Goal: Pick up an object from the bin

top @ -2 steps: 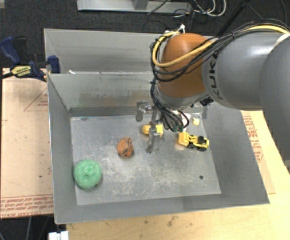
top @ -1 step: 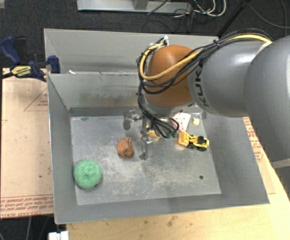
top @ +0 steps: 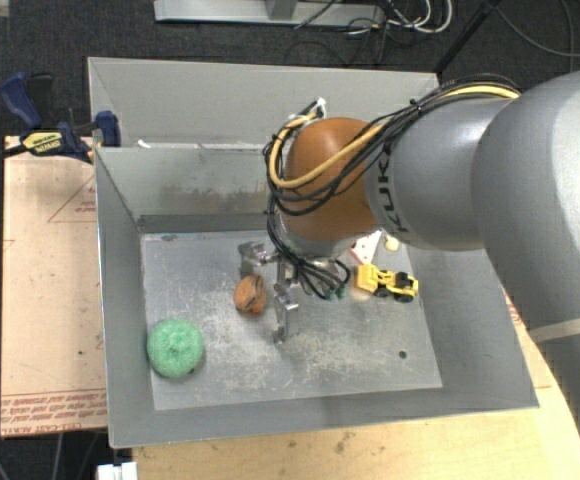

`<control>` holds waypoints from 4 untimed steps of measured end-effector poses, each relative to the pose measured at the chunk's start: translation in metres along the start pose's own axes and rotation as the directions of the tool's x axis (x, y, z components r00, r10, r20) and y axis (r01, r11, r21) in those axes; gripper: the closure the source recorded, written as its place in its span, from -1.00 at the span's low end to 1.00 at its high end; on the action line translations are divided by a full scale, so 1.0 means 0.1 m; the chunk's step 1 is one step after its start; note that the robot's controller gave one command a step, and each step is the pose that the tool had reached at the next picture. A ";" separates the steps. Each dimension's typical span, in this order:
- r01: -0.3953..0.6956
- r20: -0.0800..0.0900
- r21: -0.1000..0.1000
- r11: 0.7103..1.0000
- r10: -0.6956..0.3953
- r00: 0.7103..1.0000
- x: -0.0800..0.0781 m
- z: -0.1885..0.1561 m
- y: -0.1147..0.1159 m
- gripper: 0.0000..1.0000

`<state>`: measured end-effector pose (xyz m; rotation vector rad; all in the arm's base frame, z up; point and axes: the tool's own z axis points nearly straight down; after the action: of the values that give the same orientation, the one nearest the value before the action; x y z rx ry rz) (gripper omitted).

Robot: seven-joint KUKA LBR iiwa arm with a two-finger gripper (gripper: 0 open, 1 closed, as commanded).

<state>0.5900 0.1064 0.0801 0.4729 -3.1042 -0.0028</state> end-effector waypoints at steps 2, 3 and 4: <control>0.129 0.005 0.001 0.992 -0.129 0.992 -0.40 0.10 -0.05 -1.00; 0.129 0.005 0.001 0.992 -0.129 0.992 -0.40 0.10 -0.05 -1.00; 0.275 0.005 0.005 0.962 -0.275 0.962 -0.41 0.10 0.09 -1.00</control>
Offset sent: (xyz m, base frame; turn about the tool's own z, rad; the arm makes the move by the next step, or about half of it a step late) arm 0.0000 0.0000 0.0000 0.0000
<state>0.6262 0.1275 0.0701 0.9005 -3.0143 0.0020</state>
